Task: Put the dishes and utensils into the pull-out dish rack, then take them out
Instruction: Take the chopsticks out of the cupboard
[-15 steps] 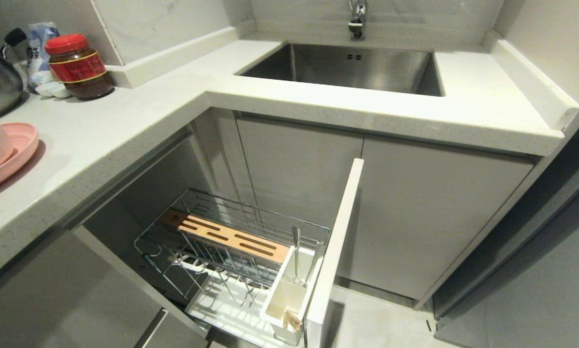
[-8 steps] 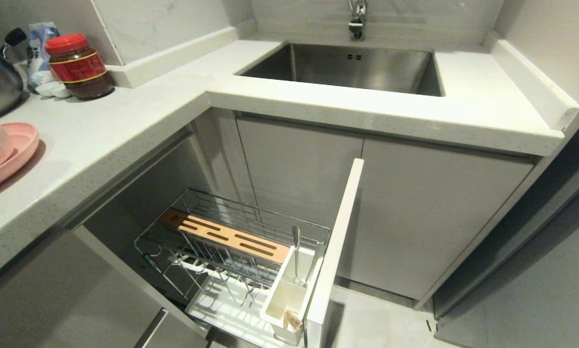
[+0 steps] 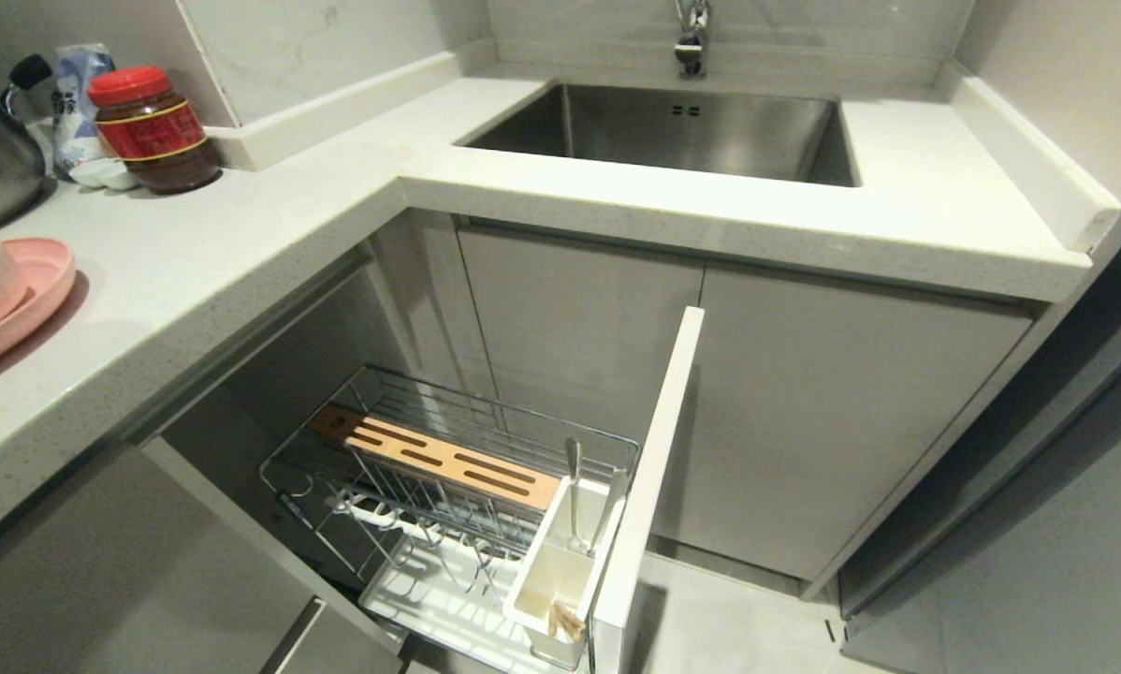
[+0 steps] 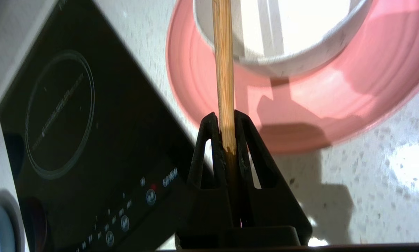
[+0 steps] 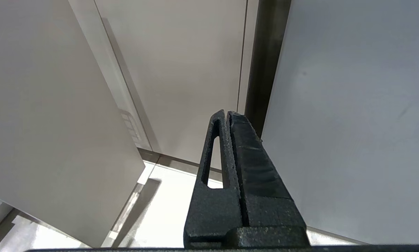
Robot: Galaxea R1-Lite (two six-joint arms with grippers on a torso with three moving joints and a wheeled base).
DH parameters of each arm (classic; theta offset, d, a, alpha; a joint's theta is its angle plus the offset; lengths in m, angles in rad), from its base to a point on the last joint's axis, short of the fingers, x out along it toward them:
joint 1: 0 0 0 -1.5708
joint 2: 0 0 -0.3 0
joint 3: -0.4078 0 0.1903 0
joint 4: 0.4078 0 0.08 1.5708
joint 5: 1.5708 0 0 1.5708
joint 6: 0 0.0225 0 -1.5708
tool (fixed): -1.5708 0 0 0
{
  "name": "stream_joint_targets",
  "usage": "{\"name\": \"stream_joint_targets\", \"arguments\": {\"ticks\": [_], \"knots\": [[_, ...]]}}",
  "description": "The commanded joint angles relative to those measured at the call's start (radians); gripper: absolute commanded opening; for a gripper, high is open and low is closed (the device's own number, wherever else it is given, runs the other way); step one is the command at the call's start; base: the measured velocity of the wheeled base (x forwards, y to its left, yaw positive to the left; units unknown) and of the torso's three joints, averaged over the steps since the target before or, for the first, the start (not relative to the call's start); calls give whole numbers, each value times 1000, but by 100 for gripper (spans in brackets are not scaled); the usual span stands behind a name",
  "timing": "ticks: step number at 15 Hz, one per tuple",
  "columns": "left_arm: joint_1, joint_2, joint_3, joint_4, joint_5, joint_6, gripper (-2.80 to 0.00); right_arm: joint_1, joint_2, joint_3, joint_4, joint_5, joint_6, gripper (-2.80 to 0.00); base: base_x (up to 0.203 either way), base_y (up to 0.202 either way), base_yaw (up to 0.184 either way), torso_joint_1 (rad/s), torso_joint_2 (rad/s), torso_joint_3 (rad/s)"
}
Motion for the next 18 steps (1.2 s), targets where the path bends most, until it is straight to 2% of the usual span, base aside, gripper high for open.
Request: {"name": "stream_joint_targets", "arguments": {"ticks": [1, 14, 18], "knots": [[-1, 2, 23, -29, 4, 14, -280, 0, -1, 26, -1, 0, 0, -280, 0, 0, 0, 0, 0, 0], [1, 14, 32, -24, 16, 17, -280, 0, 1, 26, -1, 0, 0, -280, 0, 0, 0, 0, 0, 0], [2, 15, 43, -24, 16, 37, -280, 0, 1, 26, -1, 0, 0, -280, 0, 0, 0, 0, 0, 0]]}}
